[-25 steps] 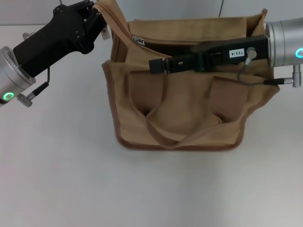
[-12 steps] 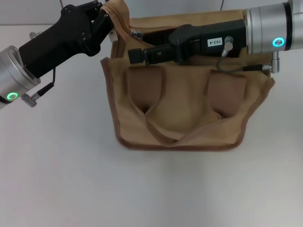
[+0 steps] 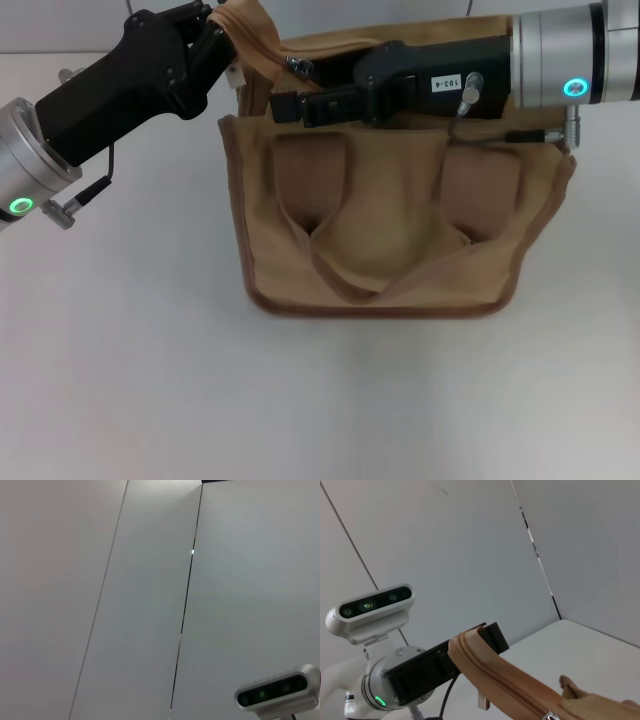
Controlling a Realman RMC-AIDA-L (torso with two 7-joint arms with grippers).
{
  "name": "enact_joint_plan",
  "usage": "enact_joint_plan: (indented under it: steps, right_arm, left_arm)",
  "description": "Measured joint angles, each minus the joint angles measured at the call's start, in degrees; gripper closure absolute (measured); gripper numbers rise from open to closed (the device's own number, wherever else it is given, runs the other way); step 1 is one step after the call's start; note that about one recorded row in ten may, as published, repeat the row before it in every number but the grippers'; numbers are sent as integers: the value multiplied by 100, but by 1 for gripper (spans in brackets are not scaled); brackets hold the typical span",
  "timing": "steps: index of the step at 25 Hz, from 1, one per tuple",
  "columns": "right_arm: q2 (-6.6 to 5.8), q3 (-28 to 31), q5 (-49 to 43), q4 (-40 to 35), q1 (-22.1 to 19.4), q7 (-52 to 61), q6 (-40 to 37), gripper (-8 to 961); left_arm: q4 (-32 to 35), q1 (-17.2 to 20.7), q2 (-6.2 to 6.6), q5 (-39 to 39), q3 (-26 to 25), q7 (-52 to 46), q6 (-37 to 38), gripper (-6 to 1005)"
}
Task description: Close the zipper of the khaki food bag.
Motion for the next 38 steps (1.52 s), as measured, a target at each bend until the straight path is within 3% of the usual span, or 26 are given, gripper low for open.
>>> enact_joint_plan:
  steps: [6, 13, 22, 38]
  right_arm:
    - [5, -139, 280, 12, -34, -401, -58, 139]
    - [-22, -277, 479, -25, -121, -424, -712, 141]
    - [-21, -233, 773, -1028, -860, 192, -1288, 140]
    - [-64, -18, 533, -1451, -1119, 626, -1274, 140]
  left_arm:
    - [0, 7, 0, -4, 11, -11, 4, 972]
    - [0, 10, 0, -4, -14, -14, 4, 972]
    - [0, 6, 1, -3, -17, -14, -46, 972]
    - [0, 0, 0, -3, -17, -7, -165, 972]
